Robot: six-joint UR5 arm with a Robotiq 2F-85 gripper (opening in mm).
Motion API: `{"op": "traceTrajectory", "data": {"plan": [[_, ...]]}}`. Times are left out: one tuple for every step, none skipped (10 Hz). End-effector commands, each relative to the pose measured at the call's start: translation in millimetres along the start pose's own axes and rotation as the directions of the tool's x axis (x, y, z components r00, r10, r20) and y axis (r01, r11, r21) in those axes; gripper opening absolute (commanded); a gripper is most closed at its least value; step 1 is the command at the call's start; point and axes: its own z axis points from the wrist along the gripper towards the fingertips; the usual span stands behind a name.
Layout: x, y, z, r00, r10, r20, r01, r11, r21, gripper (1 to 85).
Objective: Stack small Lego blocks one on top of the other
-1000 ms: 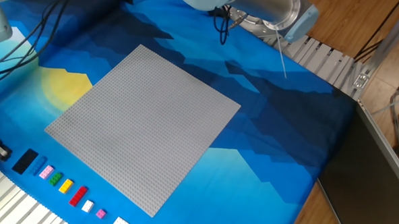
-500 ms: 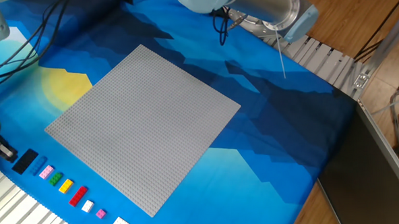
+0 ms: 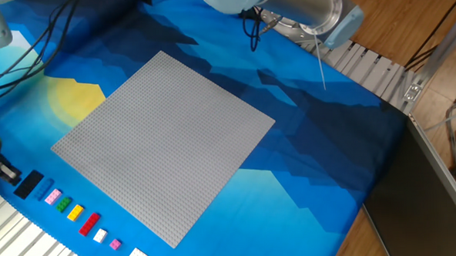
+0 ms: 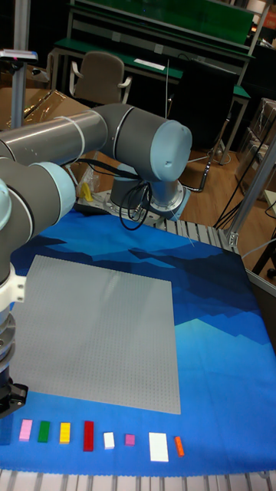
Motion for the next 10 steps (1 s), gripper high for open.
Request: {"op": "traceTrajectory", "data": {"plan": [[-1.7,-5.4,1.5,0.999,-0.036,0.041,0.036,0.999,-0.006,23.0],[3.0,-2.6,3.3,0.998,-0.048,0.040,0.049,0.998,-0.026,31.7],[3.8,0.8,5.7,0.998,-0.042,0.044,0.044,0.998,-0.036,35.7],[4.1,-0.5,6.7,0.998,-0.050,0.050,0.051,0.998,-0.034,37.3],[5.0,-0.8,7.5,0.996,-0.063,0.057,0.065,0.997,-0.037,41.3],[5.7,-0.3,8.2,0.996,-0.062,0.059,0.065,0.997,-0.039,43.3],[7.9,-1.8,9.7,0.996,-0.064,0.055,0.066,0.997,-0.035,43.3],[8.7,-4.7,13.9,0.996,-0.070,0.062,0.071,0.997,-0.028,43.3],[9.5,-7.4,17.9,0.995,-0.073,0.068,0.075,0.997,-0.021,43.3],[10.5,-8.2,18.3,0.995,-0.075,0.064,0.077,0.997,-0.018,43.3]]}}
